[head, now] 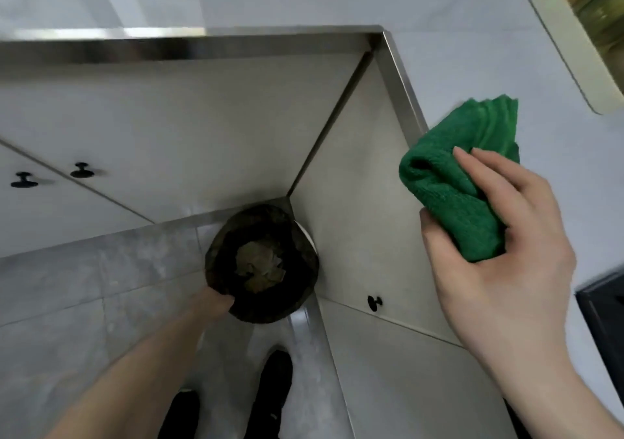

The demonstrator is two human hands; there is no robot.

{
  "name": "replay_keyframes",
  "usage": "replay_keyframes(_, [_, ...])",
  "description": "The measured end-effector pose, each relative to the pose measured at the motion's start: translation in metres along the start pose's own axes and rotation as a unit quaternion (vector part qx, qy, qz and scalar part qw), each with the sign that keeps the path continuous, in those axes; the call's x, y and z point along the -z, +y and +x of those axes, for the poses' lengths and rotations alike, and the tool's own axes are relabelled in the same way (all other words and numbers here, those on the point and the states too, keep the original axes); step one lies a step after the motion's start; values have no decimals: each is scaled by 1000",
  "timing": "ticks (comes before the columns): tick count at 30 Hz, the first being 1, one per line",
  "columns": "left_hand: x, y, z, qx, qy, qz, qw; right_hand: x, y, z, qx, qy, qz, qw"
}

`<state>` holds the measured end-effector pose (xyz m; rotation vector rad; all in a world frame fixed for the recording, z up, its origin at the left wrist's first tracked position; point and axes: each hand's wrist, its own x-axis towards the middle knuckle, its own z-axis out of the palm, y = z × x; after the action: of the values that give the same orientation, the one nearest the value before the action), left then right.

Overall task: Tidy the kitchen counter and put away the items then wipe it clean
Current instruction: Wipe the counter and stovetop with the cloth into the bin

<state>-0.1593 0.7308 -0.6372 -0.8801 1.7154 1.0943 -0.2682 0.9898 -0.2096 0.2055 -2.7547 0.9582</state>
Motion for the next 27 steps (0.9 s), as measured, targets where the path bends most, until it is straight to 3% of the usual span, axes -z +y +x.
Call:
replay_keyframes(4, [-14,-11,35,103,22,-151,983,-1,0,-1,11,6,2,1000])
replay_keyframes(9, [-26,-8,57,67,131,-181,972,-1,5,-2,15,12,-12,1000])
replay_keyframes(11, [-17,-22,49,53,134,-173,974,-1,3,-2,9,9,-13,1000])
replay_keyframes(18, [44,-23,-105,25,151,-195,969,-1,3,-1,11,-31,-43,999])
replay_keyframes(21, [72,-45,-180,52,151,-212,964,3,1,-3,61,-91,-87,990])
replay_keyframes(24, [98,-50,-269,67,170,-235,955,-4,-38,-22,121,-225,-69,964])
replay_keyframes(27, [116,-61,-348,74,202,-265,940,-23,-106,-62,83,-324,22,942])
